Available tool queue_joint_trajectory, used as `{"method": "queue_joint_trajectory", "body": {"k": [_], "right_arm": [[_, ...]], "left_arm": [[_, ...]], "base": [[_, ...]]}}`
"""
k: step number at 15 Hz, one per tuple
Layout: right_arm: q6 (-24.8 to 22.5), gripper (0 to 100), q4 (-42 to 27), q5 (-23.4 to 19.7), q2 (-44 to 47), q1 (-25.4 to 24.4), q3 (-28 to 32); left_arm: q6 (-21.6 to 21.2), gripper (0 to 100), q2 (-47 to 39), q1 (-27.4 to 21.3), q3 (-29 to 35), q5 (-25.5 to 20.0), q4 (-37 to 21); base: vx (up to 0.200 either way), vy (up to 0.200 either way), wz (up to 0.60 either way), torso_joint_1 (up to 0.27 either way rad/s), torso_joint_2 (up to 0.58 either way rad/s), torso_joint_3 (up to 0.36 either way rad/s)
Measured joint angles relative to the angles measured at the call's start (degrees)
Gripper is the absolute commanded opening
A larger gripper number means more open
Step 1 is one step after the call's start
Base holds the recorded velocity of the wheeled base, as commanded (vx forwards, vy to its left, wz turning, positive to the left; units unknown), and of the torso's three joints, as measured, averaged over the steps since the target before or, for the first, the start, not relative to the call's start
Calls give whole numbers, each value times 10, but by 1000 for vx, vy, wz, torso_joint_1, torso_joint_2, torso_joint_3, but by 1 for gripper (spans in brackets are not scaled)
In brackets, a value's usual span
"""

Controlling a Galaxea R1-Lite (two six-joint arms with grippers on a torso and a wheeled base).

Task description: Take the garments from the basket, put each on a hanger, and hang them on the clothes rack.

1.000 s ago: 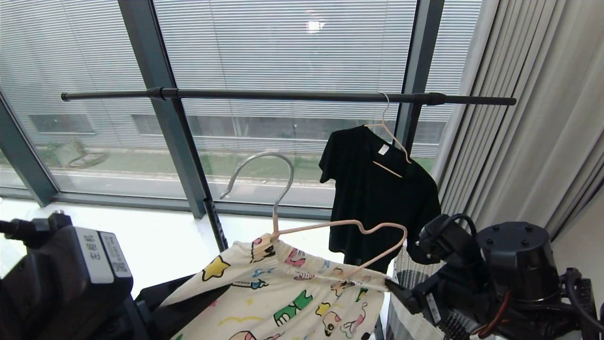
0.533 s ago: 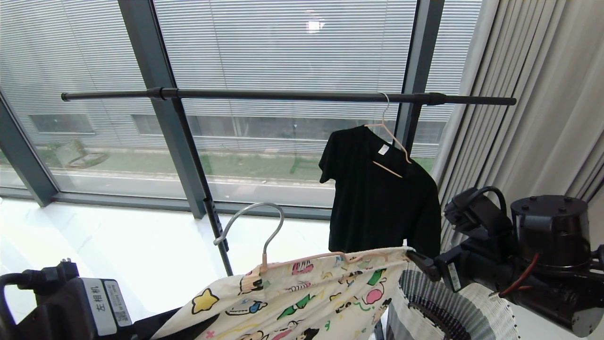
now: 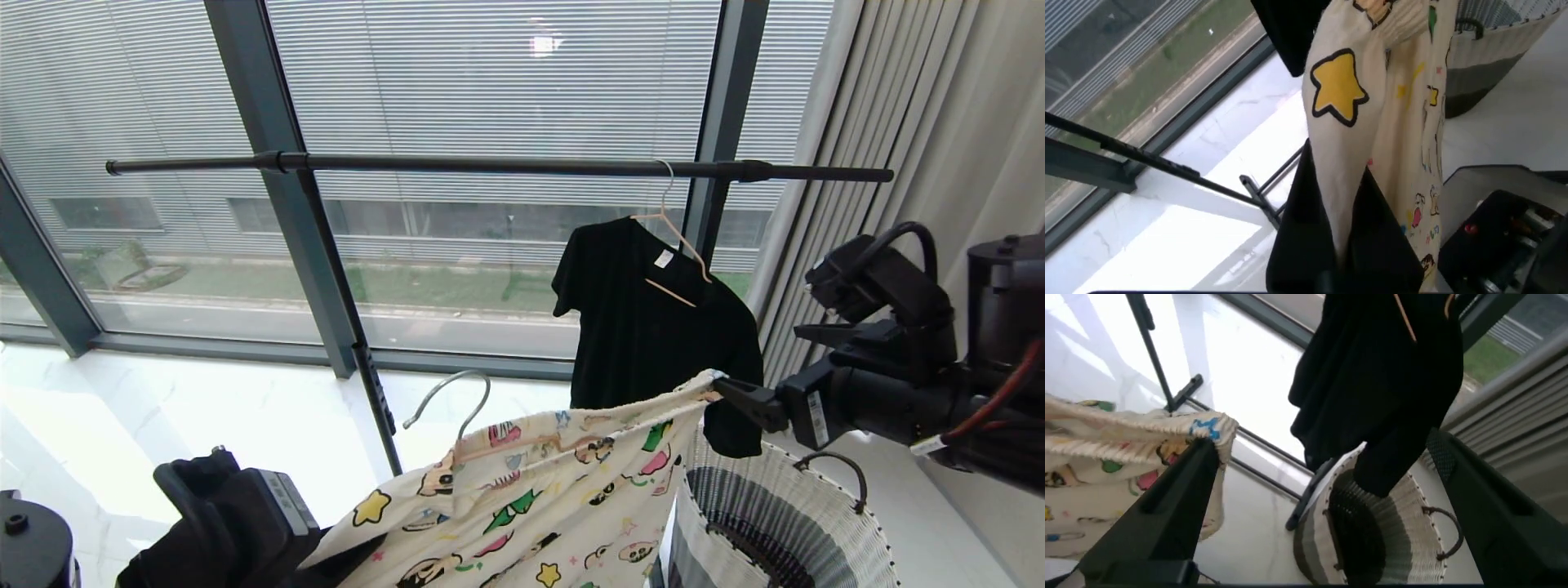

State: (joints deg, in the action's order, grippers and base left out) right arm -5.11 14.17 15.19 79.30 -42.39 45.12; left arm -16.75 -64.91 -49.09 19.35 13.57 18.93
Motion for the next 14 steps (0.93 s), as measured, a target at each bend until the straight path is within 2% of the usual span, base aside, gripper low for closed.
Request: {"method": "queue_joint_trajectory", "body": {"k": [3, 5, 8, 12, 14], "right_arm": [[-7, 100, -85, -3, -57, -55, 7], [-26, 100, -149, -24, -100, -86, 8], [-61, 100, -178, -61, -135, -97, 8], [-145, 100, -247, -155, -145, -99, 11], [-220, 100, -265, -215, -134, -99, 12]], "left_arm": [[3, 0, -16, 7, -3, 0, 25], [3, 0, -20, 6, -4, 0, 45], [2, 0, -24, -4, -3, -3, 62], [1, 0, -23, -58, 0, -6, 68], [-2, 0, -23, -98, 5, -26, 68]], "base": [[0, 0, 0, 0, 0, 0], [0, 0, 0, 0, 0, 0], [0, 0, 0, 0, 0, 0], [0, 0, 0, 0, 0, 0], [0, 0, 0, 0, 0, 0]]}}
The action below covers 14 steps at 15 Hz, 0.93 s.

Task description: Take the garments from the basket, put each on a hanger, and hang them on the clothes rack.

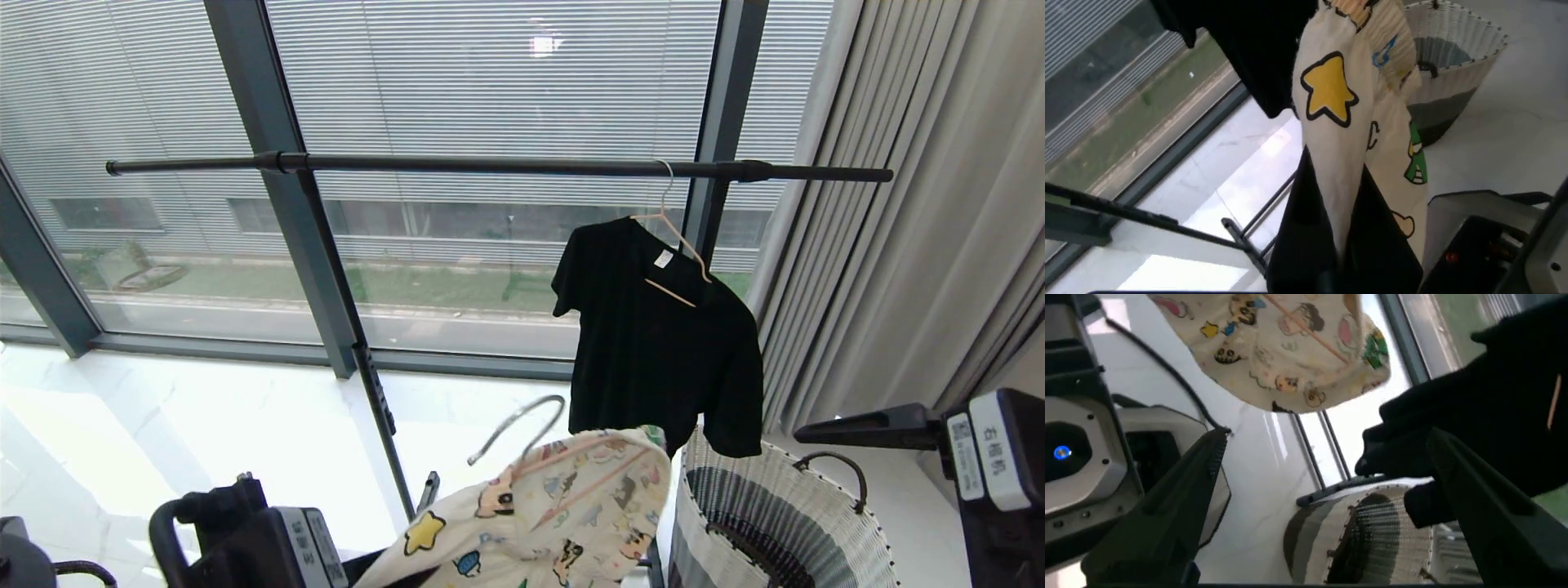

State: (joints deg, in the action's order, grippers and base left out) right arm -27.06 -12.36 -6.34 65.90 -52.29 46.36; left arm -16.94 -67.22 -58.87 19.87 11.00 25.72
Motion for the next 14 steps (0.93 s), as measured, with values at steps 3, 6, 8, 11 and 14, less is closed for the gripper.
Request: {"method": "queue_joint_trajectory", "body": {"k": [3, 6, 8, 11, 14], "right_arm": [[-62, 100, -5, -58, 54, 0, 20], [-79, 100, -4, -97, 106, -1, 44], [-80, 100, 3, -103, 129, 0, 49], [-79, 100, 4, -104, 146, 2, 49], [-78, 100, 19, -107, 152, 3, 42]], "left_arm": [[-16, 0, -14, -37, 26, -22, 0], [-21, 0, -29, -65, 47, -24, 0], [-26, 0, -38, -89, 50, -24, 0], [-33, 0, -44, -112, 51, -24, 0], [-34, 0, -47, -116, 50, -23, 0]], "base": [[0, 0, 0, 0, 0, 0], [0, 0, 0, 0, 0, 0], [0, 0, 0, 0, 0, 0], [0, 0, 0, 0, 0, 0], [0, 0, 0, 0, 0, 0]]}}
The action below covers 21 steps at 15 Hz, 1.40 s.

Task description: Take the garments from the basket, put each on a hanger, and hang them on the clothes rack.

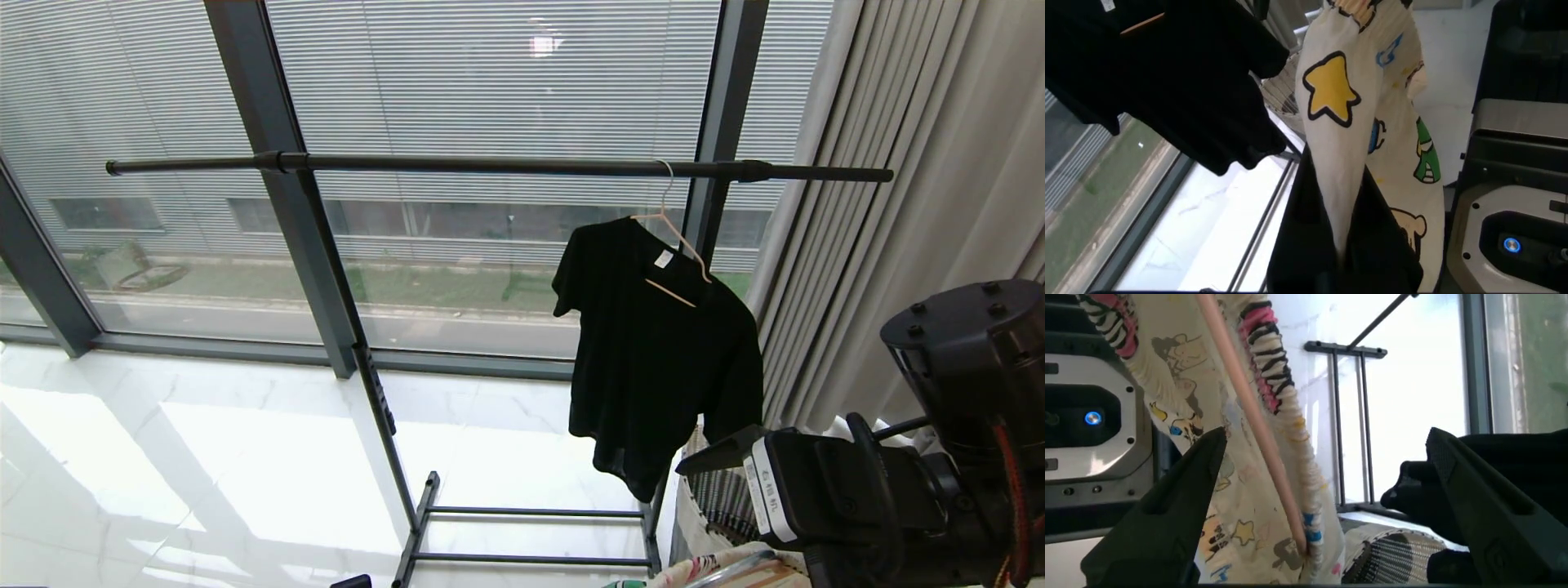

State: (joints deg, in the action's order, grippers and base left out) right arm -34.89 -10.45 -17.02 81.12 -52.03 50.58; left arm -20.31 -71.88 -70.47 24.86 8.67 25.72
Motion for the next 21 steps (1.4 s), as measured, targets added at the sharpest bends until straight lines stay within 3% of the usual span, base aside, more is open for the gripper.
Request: {"method": "queue_joint_trajectory", "body": {"k": [4, 5, 14, 15, 18, 21], "right_arm": [[2, 100, 17, 0, 3, 3, -15], [2, 0, 23, 1, 3, 4, -16], [2, 0, 93, 14, 12, 30, -18], [0, 0, 107, 14, 12, 30, -19], [-16, 0, 174, 16, 5, 29, -43], [-31, 0, 199, 16, -18, 30, -69]], "left_arm": [[-1, 0, 0, 0, -1, 0, 0], [-1, 0, 0, 0, -1, 1, 0], [-2, 0, 2, -20, 1, 5, 3], [-2, 100, 2, -22, 1, 5, 3], [3, 100, 2, -24, -1, 12, 0], [7, 100, 3, -21, -7, 59, 1]], "base": [[0, 0, 0, 0, 0, 0], [0, 0, 0, 0, 0, 0], [0, 0, 0, 0, 0, 0], [0, 0, 0, 0, 0, 0], [0, 0, 0, 0, 0, 0], [0, 0, 0, 0, 0, 0]]}}
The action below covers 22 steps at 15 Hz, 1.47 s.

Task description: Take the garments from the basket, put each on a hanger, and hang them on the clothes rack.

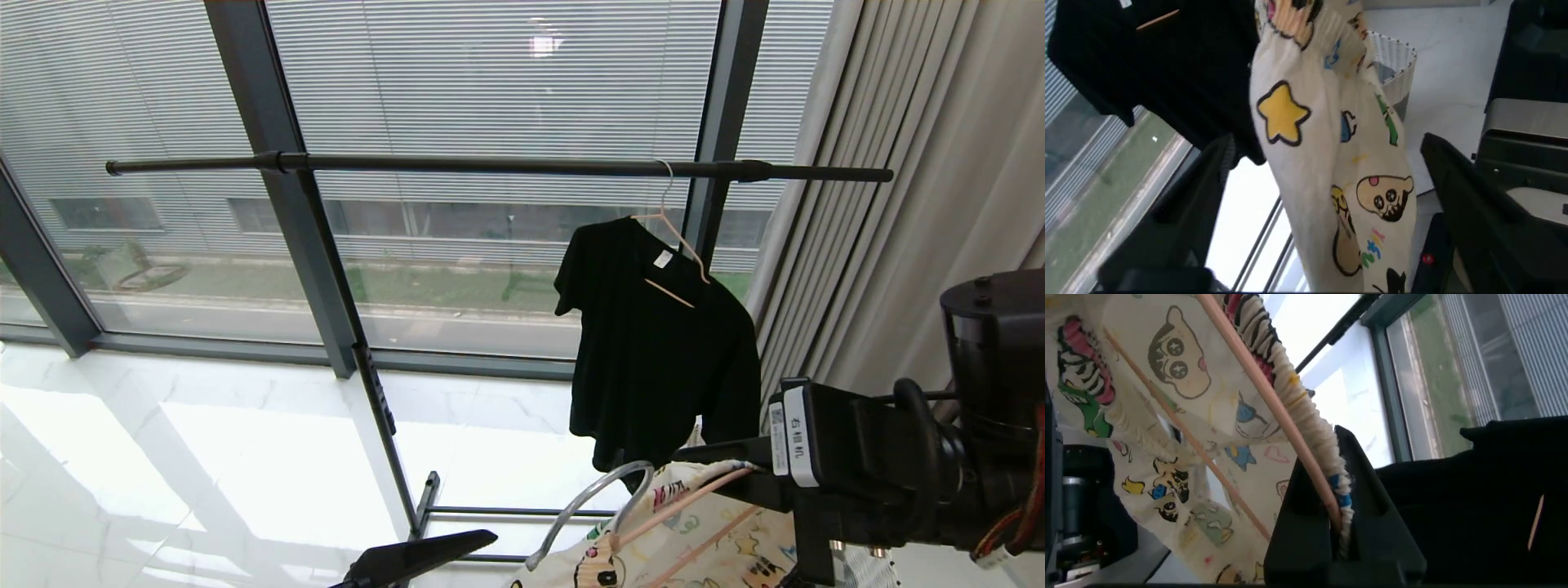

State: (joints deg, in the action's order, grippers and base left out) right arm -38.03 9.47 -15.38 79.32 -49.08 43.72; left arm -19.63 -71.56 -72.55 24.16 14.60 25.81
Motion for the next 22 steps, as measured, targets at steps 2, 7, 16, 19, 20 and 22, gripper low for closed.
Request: {"method": "queue_joint_trajectory", "body": {"k": [2, 7, 16, 19, 20, 22], "right_arm": [[-7, 0, 2, 0, -17, 4, -5], [-12, 0, 4, 1, -58, 66, -15], [42, 0, 50, 0, -84, 100, -20], [42, 0, 50, 1, -93, 95, -20], [42, 0, 50, 1, -94, 92, -20], [42, 0, 50, 1, -97, 87, -20]], "left_arm": [[18, 100, 3, 6, -16, 6, 0], [20, 100, 63, 60, -81, 7, -1], [48, 100, 117, 168, -133, 3, -1], [64, 100, 107, 170, -130, 1, -1], [71, 0, 106, 164, -129, -1, 0], [75, 0, 103, 157, -129, -7, 0]], "base": [[0, 0, 0, 0, 0, 0], [0, 0, 0, 0, 0, 0], [0, 0, 0, 0, 0, 0], [0, 0, 0, 0, 0, 0], [0, 0, 0, 0, 0, 0], [0, 0, 0, 0, 0, 0]]}}
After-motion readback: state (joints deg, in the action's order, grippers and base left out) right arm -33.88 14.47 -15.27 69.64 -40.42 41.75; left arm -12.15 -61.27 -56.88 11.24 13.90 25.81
